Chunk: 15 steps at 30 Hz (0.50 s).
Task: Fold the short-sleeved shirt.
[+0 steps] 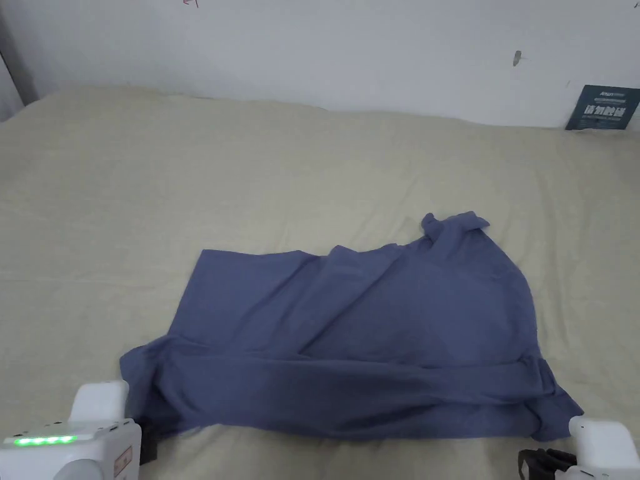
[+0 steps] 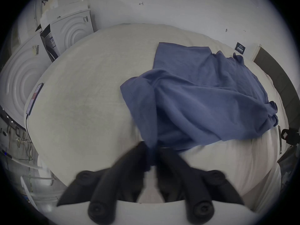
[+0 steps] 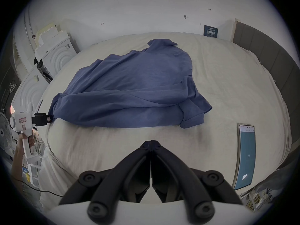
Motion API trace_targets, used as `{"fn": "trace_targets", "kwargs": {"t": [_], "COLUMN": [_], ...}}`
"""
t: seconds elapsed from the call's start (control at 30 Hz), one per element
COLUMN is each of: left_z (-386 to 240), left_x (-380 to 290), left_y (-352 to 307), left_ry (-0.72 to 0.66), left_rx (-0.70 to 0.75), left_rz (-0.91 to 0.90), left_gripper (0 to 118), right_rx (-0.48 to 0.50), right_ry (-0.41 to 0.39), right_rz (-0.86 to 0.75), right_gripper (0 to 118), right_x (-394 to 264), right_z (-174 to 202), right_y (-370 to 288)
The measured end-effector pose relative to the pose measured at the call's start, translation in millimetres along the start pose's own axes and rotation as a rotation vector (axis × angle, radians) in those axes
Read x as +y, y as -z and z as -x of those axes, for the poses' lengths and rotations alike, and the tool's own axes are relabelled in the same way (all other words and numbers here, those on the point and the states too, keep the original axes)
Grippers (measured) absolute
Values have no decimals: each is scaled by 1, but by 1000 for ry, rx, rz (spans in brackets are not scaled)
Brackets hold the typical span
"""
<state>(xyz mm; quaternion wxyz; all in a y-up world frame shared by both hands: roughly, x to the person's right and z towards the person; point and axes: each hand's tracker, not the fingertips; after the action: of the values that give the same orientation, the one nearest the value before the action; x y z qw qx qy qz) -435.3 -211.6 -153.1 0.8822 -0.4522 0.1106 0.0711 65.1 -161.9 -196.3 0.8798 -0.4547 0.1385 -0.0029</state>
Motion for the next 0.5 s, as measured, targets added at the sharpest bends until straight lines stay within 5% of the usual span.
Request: {"fn": "trace_targets", "kwargs": {"t": [0.33,0.37,0.43,0.5], "left_z": [-1,1,1,-1], "left_x": [12,12,13,13], "left_y": [-13,-14,-15,-17], "left_ry": [41,42,47,47], "left_rx": [7,4,-3,-1], "left_rz": [30,18,24,12], "left_gripper": [4,4,4,4], "right_rx": [-32,-36,-50,-80], "right_ry": [38,42,53,82], "right_rz": [-27,-39,-24,12], "right_gripper": [8,23,85,103], "right_x": [7,10,19,24], "right_z": [-13,-17,-22,-30], "right_y": [-4,-2,5,15]}}
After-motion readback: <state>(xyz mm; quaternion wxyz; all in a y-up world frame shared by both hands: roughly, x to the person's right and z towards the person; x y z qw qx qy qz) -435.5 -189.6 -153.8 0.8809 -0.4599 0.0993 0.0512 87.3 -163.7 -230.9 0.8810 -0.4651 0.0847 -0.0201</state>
